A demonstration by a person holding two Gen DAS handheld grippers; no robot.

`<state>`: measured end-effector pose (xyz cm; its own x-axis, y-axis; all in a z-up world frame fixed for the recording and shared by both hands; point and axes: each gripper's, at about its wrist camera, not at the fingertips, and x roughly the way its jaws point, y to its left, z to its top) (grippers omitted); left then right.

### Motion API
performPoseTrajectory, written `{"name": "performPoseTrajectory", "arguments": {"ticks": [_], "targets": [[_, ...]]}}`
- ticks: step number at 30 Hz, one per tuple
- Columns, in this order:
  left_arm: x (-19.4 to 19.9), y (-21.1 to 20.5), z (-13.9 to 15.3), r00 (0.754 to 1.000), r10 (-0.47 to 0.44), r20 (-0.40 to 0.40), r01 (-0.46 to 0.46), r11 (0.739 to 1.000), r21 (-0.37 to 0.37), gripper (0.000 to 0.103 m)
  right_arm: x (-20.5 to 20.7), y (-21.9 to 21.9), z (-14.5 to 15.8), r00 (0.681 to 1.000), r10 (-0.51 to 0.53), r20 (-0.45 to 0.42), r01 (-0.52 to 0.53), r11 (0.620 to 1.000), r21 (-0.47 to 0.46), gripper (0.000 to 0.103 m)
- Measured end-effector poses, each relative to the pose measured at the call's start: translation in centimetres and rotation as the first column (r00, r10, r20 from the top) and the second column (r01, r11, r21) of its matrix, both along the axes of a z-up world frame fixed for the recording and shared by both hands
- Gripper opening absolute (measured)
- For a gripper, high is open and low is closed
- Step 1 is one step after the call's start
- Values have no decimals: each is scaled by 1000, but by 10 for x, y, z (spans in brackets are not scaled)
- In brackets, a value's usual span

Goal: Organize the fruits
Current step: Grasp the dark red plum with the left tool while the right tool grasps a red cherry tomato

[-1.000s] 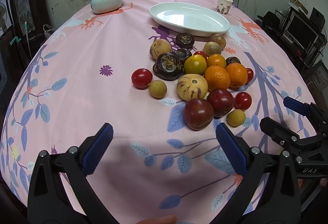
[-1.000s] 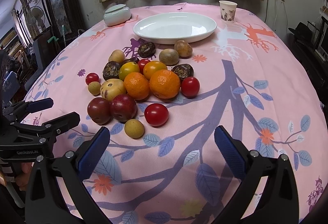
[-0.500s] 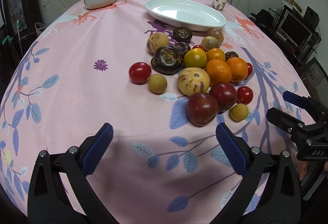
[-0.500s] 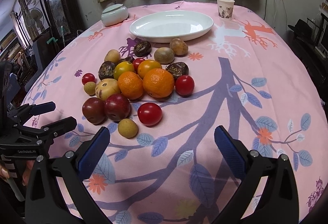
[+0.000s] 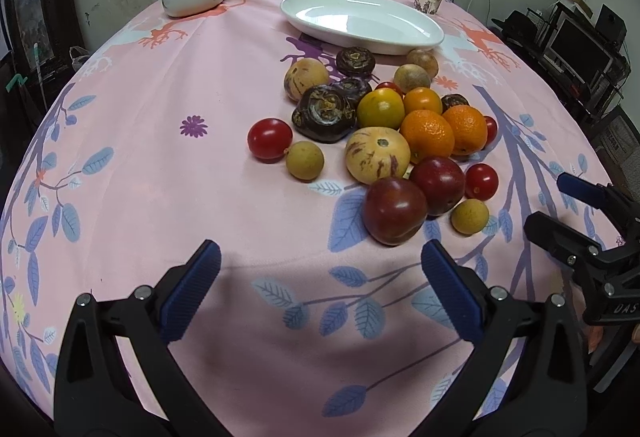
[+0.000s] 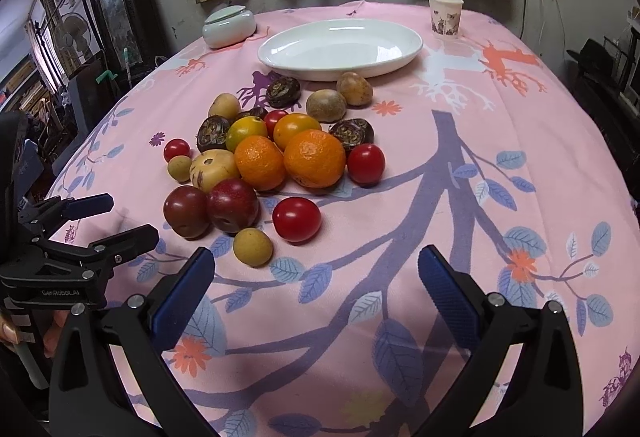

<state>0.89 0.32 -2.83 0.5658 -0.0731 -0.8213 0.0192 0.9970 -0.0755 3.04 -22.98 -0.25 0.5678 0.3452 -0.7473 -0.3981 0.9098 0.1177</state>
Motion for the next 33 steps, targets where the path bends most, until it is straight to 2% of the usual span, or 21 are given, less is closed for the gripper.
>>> {"name": "performPoseTrajectory", "arguments": {"ticks": [4,12,14,17,18,21,22,23,26,31,33], "targets": [[5,-4,-7,999,6,-33,-5,1000,10,101,-5,7,5,997,36,63,-33,998,-51,102],[15,-17,-8,1000,-14,-13,15,1000,17,99,2,-1,-3,999,31,17,-31,999,-8,102],[19,-19,-9,1000,-17,-19,17,1000,1,85,6,-6,-5,1000,18,0,-18,1000,15,102],[28,-28,-17,995,-65,-71,63,997,-37,67,10,-13,-8,1000,-1,-27,2,999,44,102],[28,-33,-18,996,-69,-59,69,998,-3,66,10,-14,-8,1000,-2,-30,4,999,49,102],[32,-43,-18,995,-89,-49,91,995,30,63,11,-16,-9,999,-2,-35,4,999,51,102],[32,-44,-18,995,-91,-41,92,995,36,48,11,-16,-10,999,-1,-37,3,999,49,102],[32,-46,-16,995,-100,-30,101,994,33,38,11,-16,-10,999,0,-38,1,999,46,102],[30,-49,-14,993,-115,-32,116,993,27,38,5,-12,-6,1000,29,-3,-29,1000,6,102],[16,-45,-7,988,-155,8,155,987,49,39,1,-9,8,992,93,83,-87,993,-76,102],[13,-36,-6,990,-143,11,142,989,45,39,7,-6,10,986,119,116,-106,987,-118,96]]}}
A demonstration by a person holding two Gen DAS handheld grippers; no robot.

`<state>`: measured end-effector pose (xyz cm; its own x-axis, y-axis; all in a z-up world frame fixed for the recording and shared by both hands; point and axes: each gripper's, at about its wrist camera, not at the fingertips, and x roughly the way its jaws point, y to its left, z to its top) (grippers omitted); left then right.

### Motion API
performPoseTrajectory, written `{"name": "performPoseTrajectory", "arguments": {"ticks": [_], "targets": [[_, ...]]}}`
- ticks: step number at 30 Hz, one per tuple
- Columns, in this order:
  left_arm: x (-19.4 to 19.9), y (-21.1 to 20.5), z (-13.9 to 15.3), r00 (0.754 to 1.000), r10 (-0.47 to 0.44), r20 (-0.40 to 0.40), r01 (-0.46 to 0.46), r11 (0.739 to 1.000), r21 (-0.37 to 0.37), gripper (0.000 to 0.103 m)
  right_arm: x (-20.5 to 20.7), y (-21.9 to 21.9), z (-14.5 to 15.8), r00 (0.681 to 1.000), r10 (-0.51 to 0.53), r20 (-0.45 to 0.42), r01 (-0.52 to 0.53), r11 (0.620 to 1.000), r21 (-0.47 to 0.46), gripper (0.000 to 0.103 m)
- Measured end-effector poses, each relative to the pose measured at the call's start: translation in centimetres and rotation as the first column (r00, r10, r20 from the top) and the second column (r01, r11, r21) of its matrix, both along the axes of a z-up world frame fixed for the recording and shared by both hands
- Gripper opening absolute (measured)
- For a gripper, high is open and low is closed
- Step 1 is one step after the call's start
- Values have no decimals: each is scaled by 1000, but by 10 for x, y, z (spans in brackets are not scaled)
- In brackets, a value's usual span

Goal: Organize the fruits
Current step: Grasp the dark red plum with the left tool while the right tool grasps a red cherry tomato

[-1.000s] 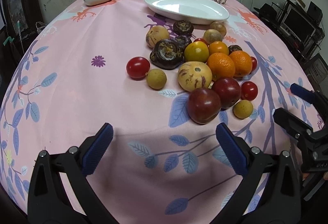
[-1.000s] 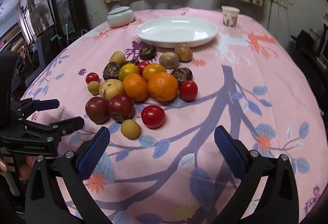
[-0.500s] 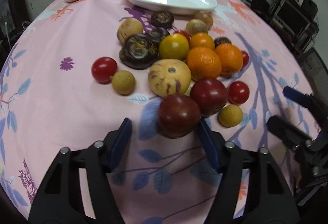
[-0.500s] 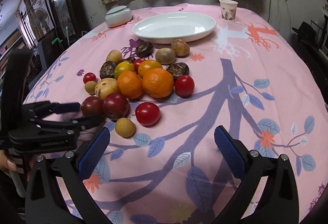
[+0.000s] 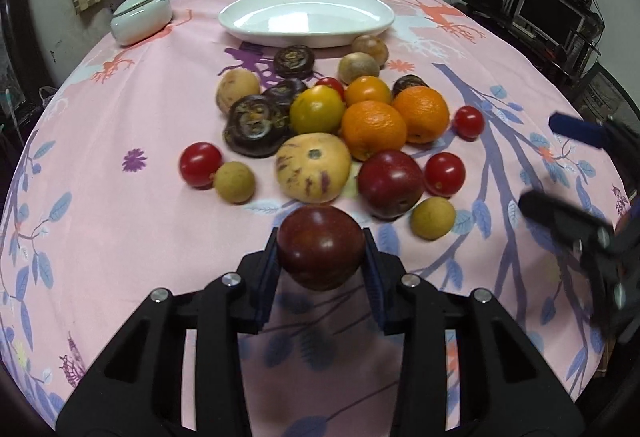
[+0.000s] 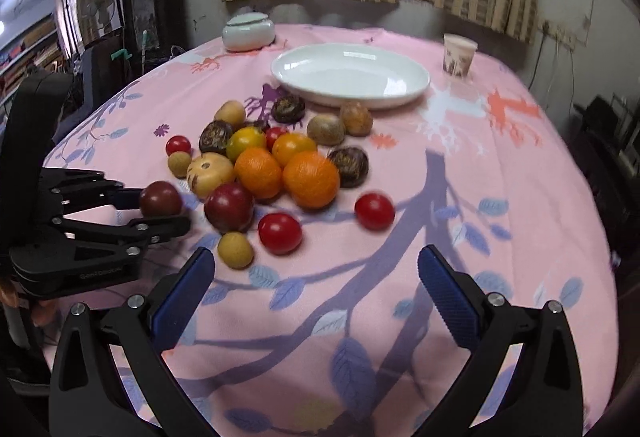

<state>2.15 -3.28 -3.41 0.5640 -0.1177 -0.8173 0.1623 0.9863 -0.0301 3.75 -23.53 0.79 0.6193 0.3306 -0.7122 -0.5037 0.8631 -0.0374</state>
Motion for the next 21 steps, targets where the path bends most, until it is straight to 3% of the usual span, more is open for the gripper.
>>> {"name": "performPoseTrajectory", "arguments": {"ticks": [2,4,12,15,21], "targets": [[-2,8,-1,1000,9,-6,-10,1000,-15,38,16,5,-8,998,8,-69,-10,1000,-27,63],[-4,13,-2,1000,14,-12,-15,999,-29,38,29,12,-19,990,22,-141,-28,999,-38,49],[-2,22,-11,999,12,-41,-15,997,-76,39,33,38,-25,979,93,-179,-101,994,-37,47],[-3,21,-12,999,10,-38,-13,997,-74,39,39,41,-25,971,114,-208,-117,993,-2,40],[-5,22,-11,999,6,-41,-9,997,-75,39,62,33,-31,918,161,-362,-105,980,167,34]]}}
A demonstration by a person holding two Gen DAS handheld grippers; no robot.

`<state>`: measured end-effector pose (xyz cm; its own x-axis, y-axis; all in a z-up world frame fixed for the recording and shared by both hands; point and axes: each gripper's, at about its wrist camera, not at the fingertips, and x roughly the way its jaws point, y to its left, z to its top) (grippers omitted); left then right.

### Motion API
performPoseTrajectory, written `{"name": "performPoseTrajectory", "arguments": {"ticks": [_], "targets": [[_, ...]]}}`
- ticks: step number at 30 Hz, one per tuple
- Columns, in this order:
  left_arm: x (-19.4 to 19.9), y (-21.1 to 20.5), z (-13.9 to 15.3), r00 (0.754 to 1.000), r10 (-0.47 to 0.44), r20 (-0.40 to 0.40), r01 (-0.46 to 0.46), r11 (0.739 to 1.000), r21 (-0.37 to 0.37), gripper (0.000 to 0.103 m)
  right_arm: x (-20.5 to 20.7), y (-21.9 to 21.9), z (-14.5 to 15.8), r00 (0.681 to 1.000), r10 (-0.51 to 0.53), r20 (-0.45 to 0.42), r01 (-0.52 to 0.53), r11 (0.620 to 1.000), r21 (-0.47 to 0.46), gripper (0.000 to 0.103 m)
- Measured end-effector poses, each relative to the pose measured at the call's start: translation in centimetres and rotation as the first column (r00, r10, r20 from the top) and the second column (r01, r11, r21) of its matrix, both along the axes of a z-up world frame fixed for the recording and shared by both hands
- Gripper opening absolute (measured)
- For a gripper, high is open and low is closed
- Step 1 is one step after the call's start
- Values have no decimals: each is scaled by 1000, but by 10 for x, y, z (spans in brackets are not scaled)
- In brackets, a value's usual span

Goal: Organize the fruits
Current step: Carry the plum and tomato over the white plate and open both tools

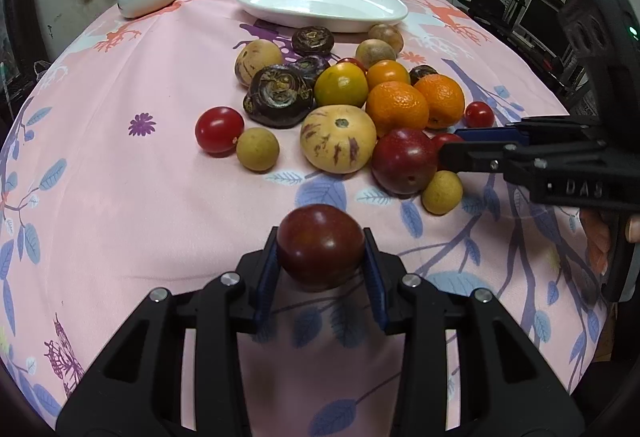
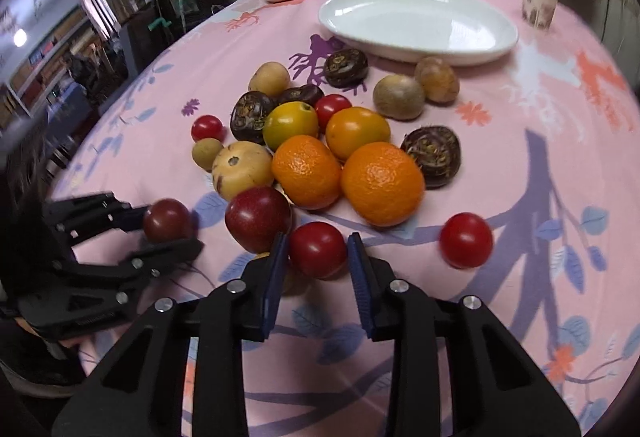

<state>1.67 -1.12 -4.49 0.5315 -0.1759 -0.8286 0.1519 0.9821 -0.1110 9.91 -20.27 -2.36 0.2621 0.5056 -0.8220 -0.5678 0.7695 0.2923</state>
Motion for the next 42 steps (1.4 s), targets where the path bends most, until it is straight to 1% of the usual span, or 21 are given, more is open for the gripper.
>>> {"name": "performPoseTrajectory", "arguments": {"ticks": [4,6,8,10,14,17,19,22,24,26,27,28,30,32,35,37,38,39,40,41,42], "targets": [[-1,0,1,1000,-2,-5,2,1000,0,39,7,-9,-3,997,-8,-82,12,999,51,31],[-1,3,2,1000,-4,-13,4,1000,-17,39,5,-14,1,996,-9,-91,16,997,75,30],[-1,6,4,1000,-6,-13,5,999,-37,39,3,-23,9,998,-26,-57,31,995,92,30],[0,9,8,1000,-5,-2,5,999,-35,39,3,-31,13,998,-38,-46,43,993,113,30],[4,14,16,1000,1,15,0,1000,-32,39,0,-37,20,999,-51,-12,52,994,93,30],[15,16,33,999,-14,40,15,1000,-23,39,8,-40,36,997,-67,36,63,994,94,30],[31,15,51,997,-33,75,34,999,-5,39,17,-39,49,994,-76,73,69,993,94,30],[68,11,75,992,-45,120,39,998,51,39,47,-33,74,982,-104,156,93,993,79,30],[108,6,86,991,-40,129,31,997,73,39,72,-26,85,964,-127,232,121,992,43,30],[146,2,90,993,-26,117,17,996,84,39,105,-18,85,945,-159,285,167,986,-4,30],[173,-1,89,994,-13,108,4,997,83,39,123,-14,81,940,-164,300,181,983,-28,30],[194,-2,86,995,1,96,-8,997,79,39,141,-9,76,938,-166,305,191,980,-52,30],[236,-6,73,998,24,62,-29,995,92,39,183,-2,57,943,-194,272,226,970,-90,30],[269,-8,58,998,53,41,-57,993,108,39,213,2,41,946,-209,246,241,964,-109,30],[302,-9,37,998,64,12,-65,991,116,39,247,9,22,950,-218,225,250,960,-125,30],[316,-6,30,998,64,4,-64,995,74,40,259,10,15,946,-243,215,271,956,-112,30],[320,-3,30,998,60,13,-61,997,44,51,266,7,14,938,-270,218,294,952,-84,31],[319,1,34,996,69,48,-70,998,7,65,267,4,16,928,-297,223,318,946,-66,31],[314,3,39,992,92,85,-92,996,-10,90,266,0,20,916,-329,231,348,936,-46,33],[305,9,47,980,127,151,-123,992,-32,97,263,-5,25,906,-353,235,367,930,-20,35],[297,12,54,973,133,190,-126,991,-49,97,258,-7,30,907,-351,233,363,932,-6,35]]}}
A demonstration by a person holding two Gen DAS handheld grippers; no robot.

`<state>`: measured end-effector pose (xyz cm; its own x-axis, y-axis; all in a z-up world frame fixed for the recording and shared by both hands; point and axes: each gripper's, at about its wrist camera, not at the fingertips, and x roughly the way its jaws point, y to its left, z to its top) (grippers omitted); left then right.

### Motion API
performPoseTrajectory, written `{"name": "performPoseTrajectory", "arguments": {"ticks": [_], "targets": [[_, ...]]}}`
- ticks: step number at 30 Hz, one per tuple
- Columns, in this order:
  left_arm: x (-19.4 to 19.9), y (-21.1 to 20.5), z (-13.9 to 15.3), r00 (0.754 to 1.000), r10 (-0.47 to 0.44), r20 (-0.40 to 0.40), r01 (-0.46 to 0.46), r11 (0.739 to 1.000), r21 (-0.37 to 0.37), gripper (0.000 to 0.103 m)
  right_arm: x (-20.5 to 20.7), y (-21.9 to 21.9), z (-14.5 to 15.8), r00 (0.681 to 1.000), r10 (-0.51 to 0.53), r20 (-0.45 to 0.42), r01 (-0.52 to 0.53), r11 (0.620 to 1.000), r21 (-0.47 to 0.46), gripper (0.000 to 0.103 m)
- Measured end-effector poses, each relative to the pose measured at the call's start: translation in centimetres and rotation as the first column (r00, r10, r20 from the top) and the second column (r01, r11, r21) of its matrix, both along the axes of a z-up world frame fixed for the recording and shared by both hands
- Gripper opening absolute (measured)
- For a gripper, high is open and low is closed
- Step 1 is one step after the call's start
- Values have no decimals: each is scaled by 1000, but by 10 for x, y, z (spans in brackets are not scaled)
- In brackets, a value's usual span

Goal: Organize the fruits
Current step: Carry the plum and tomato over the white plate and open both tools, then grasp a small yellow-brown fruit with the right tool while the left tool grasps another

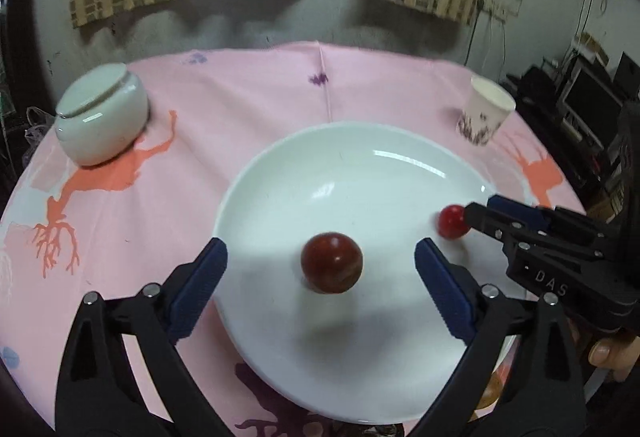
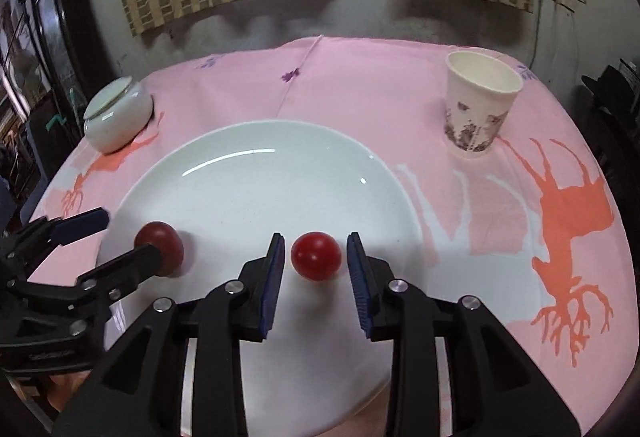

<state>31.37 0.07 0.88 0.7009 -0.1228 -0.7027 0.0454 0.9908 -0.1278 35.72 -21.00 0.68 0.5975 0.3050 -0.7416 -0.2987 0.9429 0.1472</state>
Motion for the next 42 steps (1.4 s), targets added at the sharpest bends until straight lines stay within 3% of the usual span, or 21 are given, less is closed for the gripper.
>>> {"name": "performPoseTrajectory", "arguments": {"ticks": [1,2,7,11,12,14,16,20,24,26,29,31,33,34,35,42], "targets": [[-6,2,6,1000,-15,12,15,1000,-6,97,-6,-4,5,1000,17,0,-17,1000,11,42],[-10,4,11,1000,-30,5,30,1000,-6,97,-15,-6,10,1000,21,5,-21,1000,18,59],[-68,24,36,998,-65,23,66,996,-65,97,-81,-28,36,998,58,19,-59,997,55,62],[-126,37,39,997,-62,56,67,993,-95,97,-142,-37,44,995,88,47,-88,996,1,67],[-139,40,36,997,-55,46,60,993,-104,97,-158,-39,45,995,86,54,-86,996,-8,72],[-158,42,28,998,-54,27,57,991,-118,97,-186,-41,43,995,70,78,-68,997,-27,102],[-173,40,17,998,-60,-12,59,992,-107,97,-210,-36,39,991,85,99,-78,994,-71,102],[-190,35,-2,991,-108,-82,99,990,-105,98,-248,-20,27,964,239,115,-222,965,-140,102],[-199,35,-15,990,-115,-83,108,991,-76,98,-272,-12,9,903,416,110,-399,905,-150,102],[-198,37,-22,992,-100,-74,96,994,-52,97,-275,-11,5,897,431,96,-409,893,-187,102],[-193,37,-29,987,-109,-120,110,994,5,97,-279,-9,1,877,477,55,-468,875,-121,102],[-194,37,-28,987,-108,-121,113,993,43,97,-290,3,-5,854,519,38,-506,845,-172,102],[-195,40,-26,988,-105,-111,111,993,49,97,-302,16,-11,823,567,20,-553,810,-195,85],[-195,41,-25,988,-104,-113,109,993,43,97,-308,23,-14,810,586,13,-570,793,-215,63],[-194,43,-25,988,-100,-115,105,994,36,97,-311,29,-18,805,593,11,-574,784,-235,55],[-191,56,-26,988,-67,-138,70,997,17,97,-299,37,-40,818,571,-69,-572,794,-207,47]]}}
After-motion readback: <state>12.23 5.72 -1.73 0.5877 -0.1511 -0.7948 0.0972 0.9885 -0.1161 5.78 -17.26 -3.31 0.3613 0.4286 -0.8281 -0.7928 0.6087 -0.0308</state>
